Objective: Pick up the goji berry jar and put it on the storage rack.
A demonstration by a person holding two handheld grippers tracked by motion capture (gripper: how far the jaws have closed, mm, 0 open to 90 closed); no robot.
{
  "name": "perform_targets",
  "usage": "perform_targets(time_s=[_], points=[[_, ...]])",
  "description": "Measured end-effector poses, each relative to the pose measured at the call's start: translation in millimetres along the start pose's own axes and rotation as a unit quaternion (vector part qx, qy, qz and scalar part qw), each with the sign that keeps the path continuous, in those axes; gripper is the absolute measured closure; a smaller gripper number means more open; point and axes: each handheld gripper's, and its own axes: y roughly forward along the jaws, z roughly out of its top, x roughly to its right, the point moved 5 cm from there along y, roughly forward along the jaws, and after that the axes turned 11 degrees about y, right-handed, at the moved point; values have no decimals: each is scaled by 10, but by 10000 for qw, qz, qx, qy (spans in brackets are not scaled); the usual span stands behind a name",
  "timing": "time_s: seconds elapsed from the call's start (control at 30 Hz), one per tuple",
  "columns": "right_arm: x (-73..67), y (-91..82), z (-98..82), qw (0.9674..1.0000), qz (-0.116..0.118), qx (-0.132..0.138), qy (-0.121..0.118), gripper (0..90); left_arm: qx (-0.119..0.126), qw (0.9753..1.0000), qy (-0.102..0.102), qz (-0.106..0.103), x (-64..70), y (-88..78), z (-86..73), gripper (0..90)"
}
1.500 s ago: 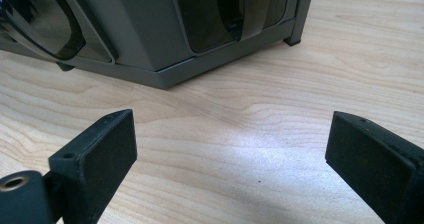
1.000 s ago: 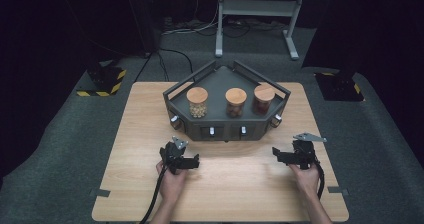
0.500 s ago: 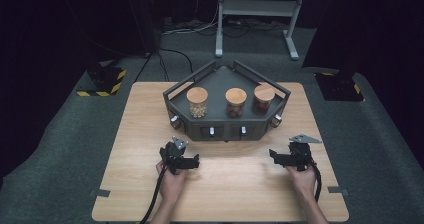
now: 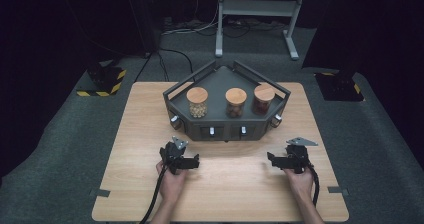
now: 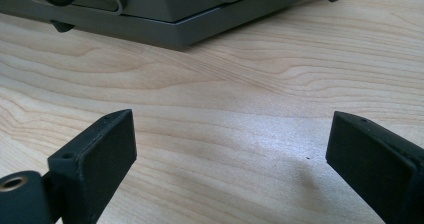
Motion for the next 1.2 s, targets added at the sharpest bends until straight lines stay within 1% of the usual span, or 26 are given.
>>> perform_targets(time_s=[0.2,0.3,0.87,0.9,1.2], points=[[-40,24,0,10000,29,-53,-61,52,1,10000,-1,1,0,0,0,25],[-61,34,-1,9999,5,-101,-84,50,1,10000,-2,0,0,0,0,25],[-116,83,-14,9998,86,-153,-87,49,0,10000,-2,2,1,0,0,25],[-116,87,-14,9998,84,-158,-110,49,1,10000,-2,3,1,0,0,25],[-99,142,-9,9997,5,-222,-69,49,0,10000,-2,2,1,0,0,25]])
